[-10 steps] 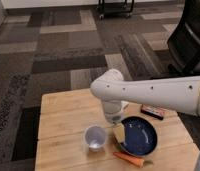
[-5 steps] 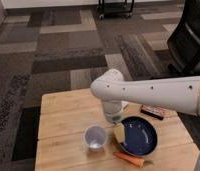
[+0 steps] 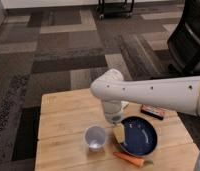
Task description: Place the pepper in the ceramic cup
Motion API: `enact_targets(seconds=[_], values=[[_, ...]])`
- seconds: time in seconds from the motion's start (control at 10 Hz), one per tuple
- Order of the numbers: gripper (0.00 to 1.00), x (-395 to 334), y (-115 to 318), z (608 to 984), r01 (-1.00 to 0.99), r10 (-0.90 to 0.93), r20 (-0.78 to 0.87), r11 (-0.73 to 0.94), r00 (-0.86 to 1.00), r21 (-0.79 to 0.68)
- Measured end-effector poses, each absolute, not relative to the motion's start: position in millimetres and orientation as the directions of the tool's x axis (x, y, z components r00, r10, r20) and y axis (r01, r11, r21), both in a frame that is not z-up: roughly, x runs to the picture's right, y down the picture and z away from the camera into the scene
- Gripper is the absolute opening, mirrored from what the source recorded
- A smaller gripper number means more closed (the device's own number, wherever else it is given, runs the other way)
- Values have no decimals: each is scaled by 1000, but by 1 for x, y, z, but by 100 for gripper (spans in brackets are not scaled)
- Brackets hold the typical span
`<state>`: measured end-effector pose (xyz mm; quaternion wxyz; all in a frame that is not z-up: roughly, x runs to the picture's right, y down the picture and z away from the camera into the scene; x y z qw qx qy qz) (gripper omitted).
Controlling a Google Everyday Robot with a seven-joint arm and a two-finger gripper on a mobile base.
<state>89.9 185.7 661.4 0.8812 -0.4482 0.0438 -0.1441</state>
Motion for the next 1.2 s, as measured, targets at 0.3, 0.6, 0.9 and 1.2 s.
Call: enact_targets(seconds=[0.3, 0.6, 0.9, 1.2], values=[[65, 75, 179, 647, 240, -349, 8, 627, 937, -741], [65, 59, 201, 629, 250, -329, 34, 642, 944, -724], [65, 65, 217, 628, 236, -282, 57, 656, 958, -717], [65, 68, 228, 632, 261, -276, 96, 661, 956, -703]])
